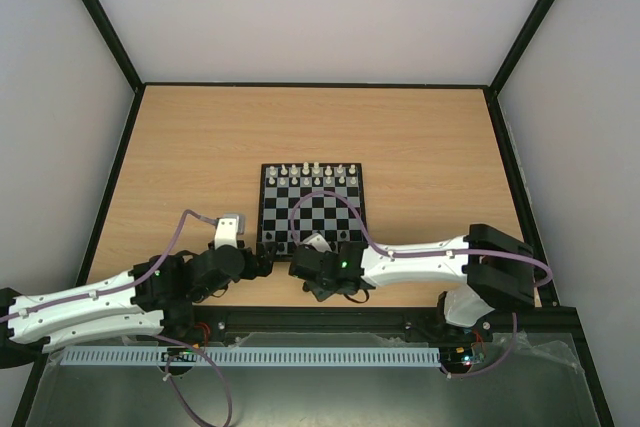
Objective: Set up the chess pieces on the board
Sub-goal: Pick up the chess piece at the center of the board.
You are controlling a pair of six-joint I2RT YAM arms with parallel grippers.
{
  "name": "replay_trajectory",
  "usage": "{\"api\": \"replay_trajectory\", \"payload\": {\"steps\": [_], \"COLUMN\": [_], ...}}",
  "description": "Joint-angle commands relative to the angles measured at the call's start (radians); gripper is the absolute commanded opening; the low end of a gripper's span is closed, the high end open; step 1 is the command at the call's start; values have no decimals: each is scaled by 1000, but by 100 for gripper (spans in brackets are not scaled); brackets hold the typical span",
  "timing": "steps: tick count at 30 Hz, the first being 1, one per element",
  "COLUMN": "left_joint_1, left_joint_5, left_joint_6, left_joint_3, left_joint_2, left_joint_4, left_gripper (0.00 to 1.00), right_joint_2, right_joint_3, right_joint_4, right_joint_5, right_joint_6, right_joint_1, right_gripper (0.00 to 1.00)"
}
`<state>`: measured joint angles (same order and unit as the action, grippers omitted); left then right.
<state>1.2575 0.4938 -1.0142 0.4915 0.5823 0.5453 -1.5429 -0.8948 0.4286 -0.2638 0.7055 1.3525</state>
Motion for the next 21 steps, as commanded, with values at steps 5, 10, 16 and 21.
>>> {"api": "replay_trajectory", "payload": {"steps": [5, 10, 16, 21], "left_joint_1": [5, 5, 5, 5], "left_joint_5": [11, 15, 15, 15], "left_joint_6": [7, 7, 8, 8], "left_joint_3": [3, 2, 5, 5], "left_joint_2": [26, 35, 36, 39], "left_joint_4": [-2, -8, -9, -7], "left_gripper": [99, 99, 99, 99], "right_joint_2": [49, 71, 89, 95], "right_joint_3": [36, 40, 38, 40], "right_joint_4": [63, 74, 81, 81], "right_joint_5": [-29, -36, -38, -38], "right_joint_6": [22, 20, 20, 20], "right_joint_1": [-1, -1, -1, -1], "right_gripper": [2, 2, 2, 2]}}
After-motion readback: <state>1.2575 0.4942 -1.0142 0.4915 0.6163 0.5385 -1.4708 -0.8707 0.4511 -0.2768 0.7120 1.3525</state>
